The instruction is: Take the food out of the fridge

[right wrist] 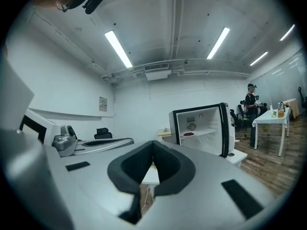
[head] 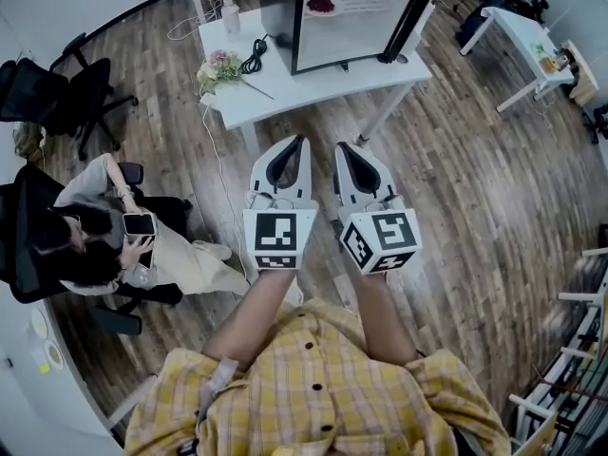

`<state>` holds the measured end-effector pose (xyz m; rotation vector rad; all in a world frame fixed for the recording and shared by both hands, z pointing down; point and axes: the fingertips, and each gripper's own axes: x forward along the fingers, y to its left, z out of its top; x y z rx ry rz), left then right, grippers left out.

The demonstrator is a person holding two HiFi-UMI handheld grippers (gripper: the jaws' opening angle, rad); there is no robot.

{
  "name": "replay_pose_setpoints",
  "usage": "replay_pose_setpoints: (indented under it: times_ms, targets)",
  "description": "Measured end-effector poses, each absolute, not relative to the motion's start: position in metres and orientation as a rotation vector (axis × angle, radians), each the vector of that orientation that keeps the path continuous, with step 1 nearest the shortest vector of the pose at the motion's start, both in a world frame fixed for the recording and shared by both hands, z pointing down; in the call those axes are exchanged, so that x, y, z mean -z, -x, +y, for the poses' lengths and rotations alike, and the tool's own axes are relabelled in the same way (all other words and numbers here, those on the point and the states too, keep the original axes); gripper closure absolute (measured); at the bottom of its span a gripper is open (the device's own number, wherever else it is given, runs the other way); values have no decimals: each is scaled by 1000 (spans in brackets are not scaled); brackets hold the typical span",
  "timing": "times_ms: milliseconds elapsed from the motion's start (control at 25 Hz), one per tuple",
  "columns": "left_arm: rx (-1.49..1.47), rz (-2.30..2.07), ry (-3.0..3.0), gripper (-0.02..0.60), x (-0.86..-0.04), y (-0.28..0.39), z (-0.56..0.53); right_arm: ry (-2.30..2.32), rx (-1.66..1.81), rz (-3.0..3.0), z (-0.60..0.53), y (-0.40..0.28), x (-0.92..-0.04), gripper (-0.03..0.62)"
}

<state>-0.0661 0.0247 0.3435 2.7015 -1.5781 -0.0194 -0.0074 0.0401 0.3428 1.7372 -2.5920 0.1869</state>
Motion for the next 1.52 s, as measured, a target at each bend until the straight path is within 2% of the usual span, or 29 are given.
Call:
replay_pose_setpoints:
  times_ms: [760,1240,1400,1520]
  targets:
    - [-1,-1495,-2718,572,-353,61,-36,-1739,-139,-2534,-22,6,-351,586]
    - [2,-1579,-2682,574,-347,32,-126,-1660,-107,-2594,-115,-23,-343,586]
    - [10,-1593,-2656,574,-352,22,-153,-1638,-265,-2677,-148,-36,-353,586]
    - [0,-1598,-2638,574,-358,14,-171,-1640,-257,-2644,-167,-49,-361,586]
